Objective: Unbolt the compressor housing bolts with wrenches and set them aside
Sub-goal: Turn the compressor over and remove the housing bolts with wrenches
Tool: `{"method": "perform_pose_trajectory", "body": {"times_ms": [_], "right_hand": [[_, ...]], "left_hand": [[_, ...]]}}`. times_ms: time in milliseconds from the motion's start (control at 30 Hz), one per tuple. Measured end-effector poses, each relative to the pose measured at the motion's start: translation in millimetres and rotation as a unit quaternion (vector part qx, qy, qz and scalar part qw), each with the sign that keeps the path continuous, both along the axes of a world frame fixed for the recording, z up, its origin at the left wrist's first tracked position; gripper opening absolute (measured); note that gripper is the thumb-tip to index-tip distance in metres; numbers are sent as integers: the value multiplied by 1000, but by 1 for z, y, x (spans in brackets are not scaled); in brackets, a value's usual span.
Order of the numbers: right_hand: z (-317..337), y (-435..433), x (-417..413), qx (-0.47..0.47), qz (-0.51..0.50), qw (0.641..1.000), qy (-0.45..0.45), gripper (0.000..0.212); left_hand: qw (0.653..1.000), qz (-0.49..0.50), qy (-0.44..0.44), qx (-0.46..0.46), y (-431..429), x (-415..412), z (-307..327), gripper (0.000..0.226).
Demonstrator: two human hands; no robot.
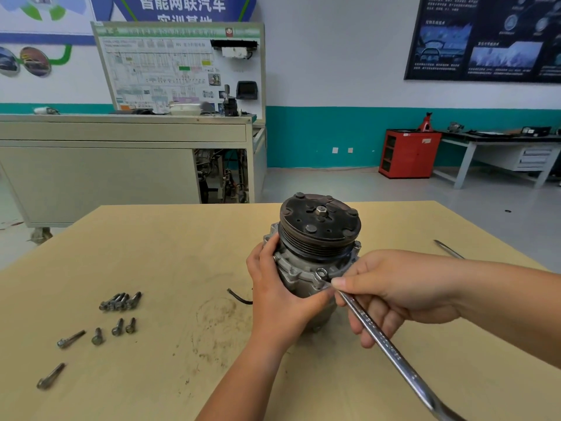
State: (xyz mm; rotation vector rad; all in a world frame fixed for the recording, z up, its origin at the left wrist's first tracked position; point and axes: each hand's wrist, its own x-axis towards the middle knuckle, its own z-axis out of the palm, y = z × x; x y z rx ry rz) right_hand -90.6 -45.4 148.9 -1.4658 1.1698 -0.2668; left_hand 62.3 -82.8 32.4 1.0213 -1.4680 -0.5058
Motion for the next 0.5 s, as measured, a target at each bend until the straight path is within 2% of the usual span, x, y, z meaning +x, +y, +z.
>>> {"method": "perform_pose_trajectory", "body": {"times_ms": [133,233,300,333,367,433,500], "right_hand": [[20,-13,-8,-71,49,983,159,33],[28,-28,-13,-214,58,928,298,33],[24,-35,-17,-307,48,891,330,28],[23,-36,-21,-316,49,892,320,26],[22,-36,-26,-295,59,906,297,24],[22,-29,-36,-175,80,957,216,24],[19,-21,-40,-64,91,986,125,26]], "left_hand": [[1000,2,-6,0,0,-1,1,96],[1000,-1,-2,1,1,0,1,95],[1000,-4,2,1,1,0,1,95],[1000,-5,3,0,1,-1,1,95],[1000,-6,3,0,0,-1,1,95],[1000,-4,-1,2,0,-1,0,96],[1000,-1,-5,3,-1,-1,0,98]]}}
